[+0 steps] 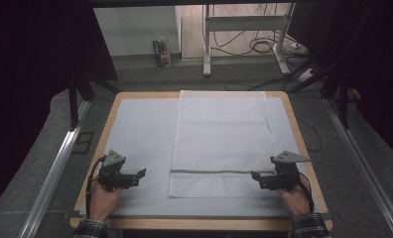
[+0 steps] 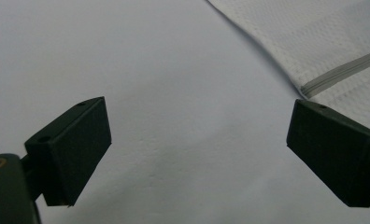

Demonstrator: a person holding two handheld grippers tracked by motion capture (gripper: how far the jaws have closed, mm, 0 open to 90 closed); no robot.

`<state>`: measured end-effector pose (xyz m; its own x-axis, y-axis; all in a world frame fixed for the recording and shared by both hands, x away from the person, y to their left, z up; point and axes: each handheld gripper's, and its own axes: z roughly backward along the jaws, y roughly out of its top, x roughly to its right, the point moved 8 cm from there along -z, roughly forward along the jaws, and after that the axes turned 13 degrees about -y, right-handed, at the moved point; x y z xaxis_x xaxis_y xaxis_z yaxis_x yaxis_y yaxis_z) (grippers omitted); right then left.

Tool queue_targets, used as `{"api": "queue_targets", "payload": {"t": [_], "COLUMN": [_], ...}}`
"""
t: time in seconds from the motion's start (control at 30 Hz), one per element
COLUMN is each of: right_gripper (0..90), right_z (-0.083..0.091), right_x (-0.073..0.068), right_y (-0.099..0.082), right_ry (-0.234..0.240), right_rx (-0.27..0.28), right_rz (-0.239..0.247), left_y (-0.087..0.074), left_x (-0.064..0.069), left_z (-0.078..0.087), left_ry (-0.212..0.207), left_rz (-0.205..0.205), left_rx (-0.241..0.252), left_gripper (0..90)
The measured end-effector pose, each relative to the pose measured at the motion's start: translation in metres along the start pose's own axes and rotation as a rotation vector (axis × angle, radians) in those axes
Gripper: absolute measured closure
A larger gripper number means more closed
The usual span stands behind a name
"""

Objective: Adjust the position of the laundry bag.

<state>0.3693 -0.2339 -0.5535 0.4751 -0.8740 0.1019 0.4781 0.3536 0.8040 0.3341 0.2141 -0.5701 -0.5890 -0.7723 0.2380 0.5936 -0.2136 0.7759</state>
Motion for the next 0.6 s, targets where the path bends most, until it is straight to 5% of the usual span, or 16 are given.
{"api": "queue_targets", "payload": {"t": [0.6], "right_gripper": [0.0], "right_z": [-0.004], "right_x": [0.0], "right_y": [-0.003], "right_ry": [-0.019], "right_rx": [-0.035], "right_rz": [-0.025], "left_y": [0.01], "left_x": [0.013], "left_z": [-0.017], "left_ry": [-0.059], "left_rz": [-0.023], "left_rx": [-0.011], "left_gripper": [8.4]}}
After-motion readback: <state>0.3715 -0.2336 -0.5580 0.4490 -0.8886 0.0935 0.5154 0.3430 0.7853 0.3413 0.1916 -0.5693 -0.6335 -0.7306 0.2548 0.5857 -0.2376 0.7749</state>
